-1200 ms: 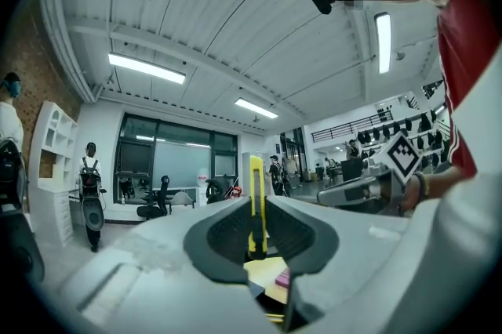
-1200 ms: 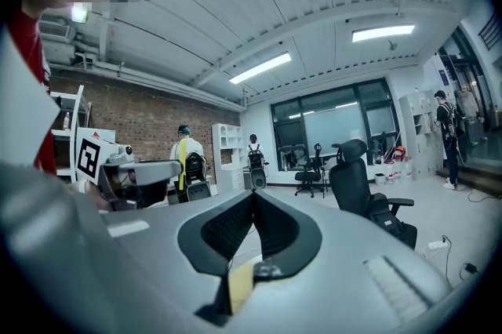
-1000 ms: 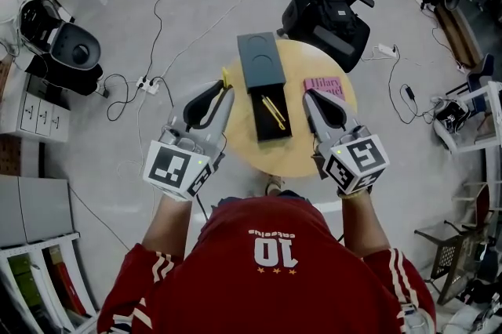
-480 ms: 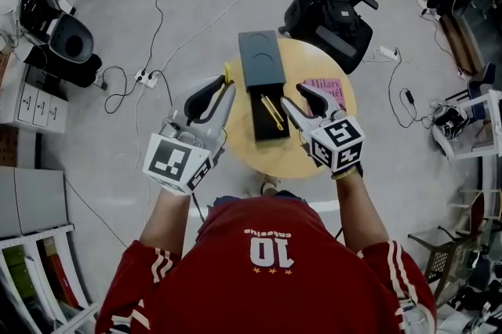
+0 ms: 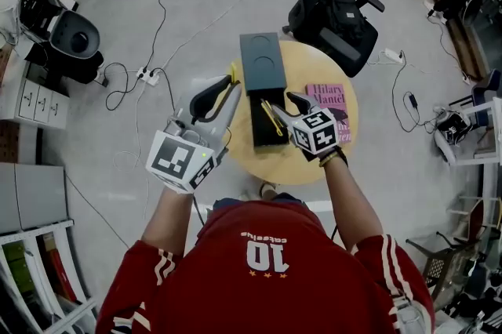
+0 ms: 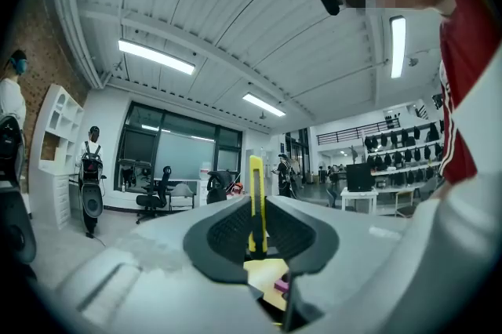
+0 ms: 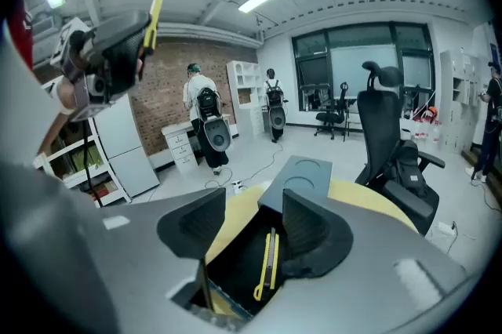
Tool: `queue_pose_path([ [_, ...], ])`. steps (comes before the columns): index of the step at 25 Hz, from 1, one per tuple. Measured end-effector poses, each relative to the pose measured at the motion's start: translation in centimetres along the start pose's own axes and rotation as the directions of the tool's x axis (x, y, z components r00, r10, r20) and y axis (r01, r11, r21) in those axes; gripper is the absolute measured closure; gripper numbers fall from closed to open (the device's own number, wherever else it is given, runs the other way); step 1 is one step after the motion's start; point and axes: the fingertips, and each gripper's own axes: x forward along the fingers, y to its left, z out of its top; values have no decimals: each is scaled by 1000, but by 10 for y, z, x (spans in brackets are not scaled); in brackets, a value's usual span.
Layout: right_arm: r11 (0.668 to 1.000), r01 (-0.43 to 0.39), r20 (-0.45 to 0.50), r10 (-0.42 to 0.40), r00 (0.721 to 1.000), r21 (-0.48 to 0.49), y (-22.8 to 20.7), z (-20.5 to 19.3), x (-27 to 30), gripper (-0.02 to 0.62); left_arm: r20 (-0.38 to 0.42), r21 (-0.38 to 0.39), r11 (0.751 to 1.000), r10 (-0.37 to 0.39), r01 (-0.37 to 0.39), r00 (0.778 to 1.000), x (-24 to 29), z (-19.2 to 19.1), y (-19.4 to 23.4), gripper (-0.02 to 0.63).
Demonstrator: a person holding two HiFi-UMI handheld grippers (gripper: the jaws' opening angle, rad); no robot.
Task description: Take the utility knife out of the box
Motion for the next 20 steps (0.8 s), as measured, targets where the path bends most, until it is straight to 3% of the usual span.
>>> queue_pose_path([
  [3, 1000, -4, -120, 5, 993, 8, -12, -41, 27, 371, -11, 6, 1000, -4, 4, 1000, 4, -4, -1, 546],
  [9, 999, -26, -268, 37, 963, 44, -16, -95, 76, 368, -48, 8, 1000, 27, -26, 998, 9, -15, 11, 546],
  [20, 996, -51, -479, 8, 878, -76, -26, -139, 138, 370, -99, -7, 998, 61, -62, 993, 23, -29, 28, 546],
])
